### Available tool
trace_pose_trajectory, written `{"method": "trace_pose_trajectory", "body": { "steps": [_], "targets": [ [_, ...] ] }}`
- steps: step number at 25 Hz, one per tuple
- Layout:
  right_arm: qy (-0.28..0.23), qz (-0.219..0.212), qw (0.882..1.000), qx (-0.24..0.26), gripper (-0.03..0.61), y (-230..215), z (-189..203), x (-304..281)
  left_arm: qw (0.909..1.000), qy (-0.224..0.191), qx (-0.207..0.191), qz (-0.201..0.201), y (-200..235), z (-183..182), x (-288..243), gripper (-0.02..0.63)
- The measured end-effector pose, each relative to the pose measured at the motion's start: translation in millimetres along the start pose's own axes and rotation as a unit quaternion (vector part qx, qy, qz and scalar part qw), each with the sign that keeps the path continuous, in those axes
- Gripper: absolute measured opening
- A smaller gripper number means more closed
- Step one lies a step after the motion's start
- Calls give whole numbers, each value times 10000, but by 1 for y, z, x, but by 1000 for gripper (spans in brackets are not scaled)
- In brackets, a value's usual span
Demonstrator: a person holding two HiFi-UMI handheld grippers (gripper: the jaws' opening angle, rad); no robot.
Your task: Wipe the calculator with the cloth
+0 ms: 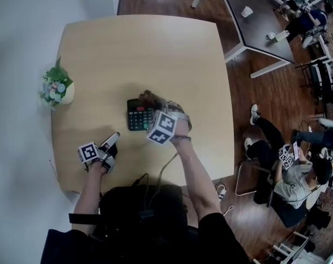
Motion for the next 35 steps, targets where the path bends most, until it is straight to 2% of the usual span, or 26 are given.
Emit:
{"method": "trace_pose_trajectory", "body": {
  "steps": [2, 3, 6, 8, 13, 15, 17, 19, 21, 24, 26, 27, 29, 32, 35],
  "targets": [
    [-43, 267, 9990, 357, 69, -11, -7, -15, 10000, -20, 59, -4, 0, 1, 0, 129],
    [-12, 244, 9977, 625, 69, -6, -8, -23, 10000, -28, 74, -27, 1, 1, 0, 129],
    [175, -121, 9891, 1457, 69, 29, -1, -41, 10000, -50, 80, -30, -2, 2, 0, 129],
    [248, -333, 9831, 1784, 69, 55, 6, -40, 9999, -29, 50, -104, 0, 2, 1, 129],
    [251, -845, 9728, 2141, 69, 109, 24, -20, 10000, 0, 72, -18, 0, 0, 0, 123],
    [315, -1283, 9670, 2177, 69, 131, 37, -9, 9999, 4, 124, 26, -3, 1, -1, 123],
    [367, -1902, 9581, 2109, 69, 152, 51, 4, 9999, 22, 103, 42, -3, 1, -2, 123],
    [332, -2266, 9544, 1913, 69, 154, 56, 14, 10000, 46, 67, 38, -2, 1, -2, 123],
    [166, -2037, 9673, 1504, 69, 125, 48, 15, 10000, 45, 41, 44, -1, 1, -2, 123],
    [-132, -808, 9924, 914, 69, 48, 21, 2, 10000, 37, -42, 18, -1, 0, -2, 123],
    [-281, -77, 9966, 768, 69, 13, 5, -11, 10000, 38, -55, -36, 1, 0, -1, 121],
    [-324, 100, 9962, 802, 69, 6, -1, -18, 10000, 31, -42, -48, 1, 1, -1, 118],
    [-259, 85, 9933, 1119, 69, 13, -5, -31, 10000, 7, 13, -68, 1, 2, -1, 118],
    [-66, -269, 9836, 1783, 69, 50, 2, -37, 9999, 0, 118, -83, -1, 3, -1, 118],
    [-15, -614, 9744, 2162, 69, 90, 14, -25, 9999, 13, 122, -80, 1, 1, 0, 118]
  ]
}}
Point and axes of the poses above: the fingertips, and each gripper's own axes: x backward along the fingers, y to its left, z out of its underside, the point moved 1 cm from there along x, backward along the fingers, and after that the axes turned 2 degrees about -x, right-handed, at the moved point
